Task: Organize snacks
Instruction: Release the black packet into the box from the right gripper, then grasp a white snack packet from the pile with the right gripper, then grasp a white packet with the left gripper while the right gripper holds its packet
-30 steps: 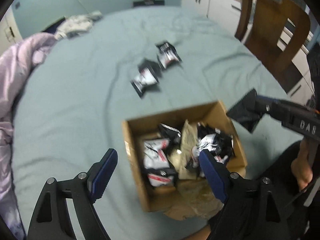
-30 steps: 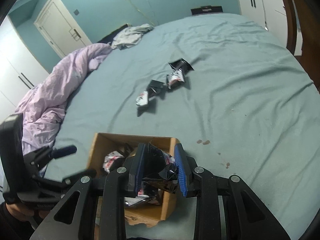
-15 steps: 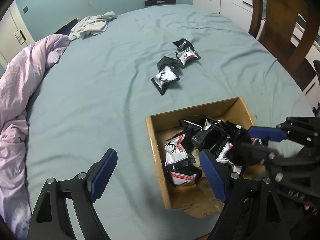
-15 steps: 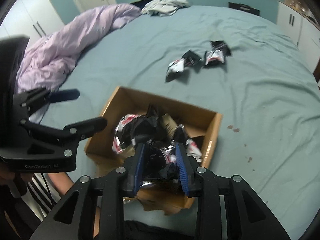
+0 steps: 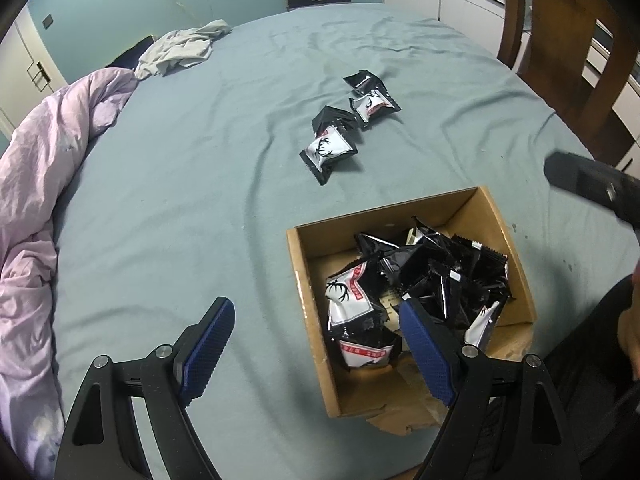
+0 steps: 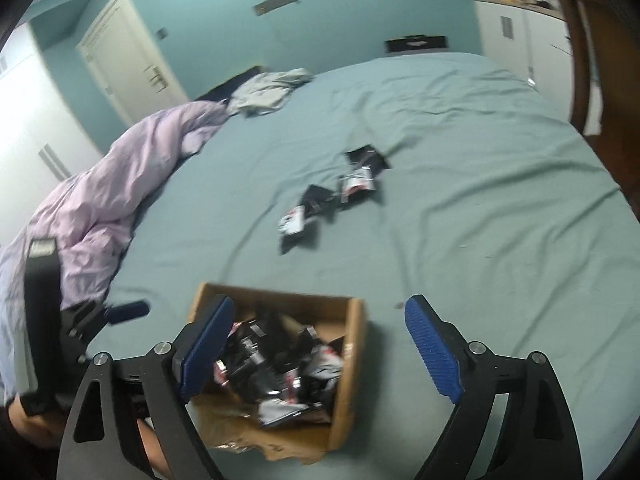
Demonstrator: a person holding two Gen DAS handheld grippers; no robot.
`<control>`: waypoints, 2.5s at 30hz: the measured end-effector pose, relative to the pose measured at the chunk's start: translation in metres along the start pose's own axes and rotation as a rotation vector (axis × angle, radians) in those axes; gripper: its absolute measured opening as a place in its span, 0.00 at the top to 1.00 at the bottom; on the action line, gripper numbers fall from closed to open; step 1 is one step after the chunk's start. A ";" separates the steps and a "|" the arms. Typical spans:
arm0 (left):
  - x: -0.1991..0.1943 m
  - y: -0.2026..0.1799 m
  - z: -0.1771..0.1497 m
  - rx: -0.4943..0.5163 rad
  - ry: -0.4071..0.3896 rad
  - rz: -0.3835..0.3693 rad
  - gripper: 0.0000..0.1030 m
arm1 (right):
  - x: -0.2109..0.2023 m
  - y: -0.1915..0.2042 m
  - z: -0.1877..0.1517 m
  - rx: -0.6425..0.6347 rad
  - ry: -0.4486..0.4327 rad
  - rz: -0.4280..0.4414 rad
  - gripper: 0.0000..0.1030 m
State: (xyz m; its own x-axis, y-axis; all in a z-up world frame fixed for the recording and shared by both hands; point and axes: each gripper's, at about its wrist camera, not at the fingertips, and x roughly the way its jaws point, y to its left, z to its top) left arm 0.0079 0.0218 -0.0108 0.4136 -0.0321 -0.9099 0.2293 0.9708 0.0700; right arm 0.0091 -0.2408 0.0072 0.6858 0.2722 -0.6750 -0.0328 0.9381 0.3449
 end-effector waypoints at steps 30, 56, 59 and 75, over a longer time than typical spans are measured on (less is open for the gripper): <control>0.017 0.005 0.027 -0.066 0.013 -0.090 0.17 | 0.171 -0.021 0.106 -0.139 0.189 -0.112 0.15; 0.074 0.009 0.097 -0.006 0.043 -0.043 0.11 | 0.162 -0.033 0.139 0.069 0.082 0.018 0.71; 0.099 0.008 0.120 -0.026 0.080 -0.010 0.06 | 0.114 -0.036 0.123 0.096 0.036 0.044 0.71; 0.195 -0.002 0.149 -0.015 0.326 -0.068 0.21 | 0.001 -0.045 -0.024 0.172 -0.022 0.076 0.71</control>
State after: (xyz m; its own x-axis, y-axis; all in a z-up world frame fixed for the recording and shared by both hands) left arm 0.2191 -0.0222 -0.1275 0.0940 -0.0217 -0.9953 0.2331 0.9724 0.0008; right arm -0.0064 -0.2777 -0.0245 0.7022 0.3341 -0.6287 0.0385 0.8639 0.5022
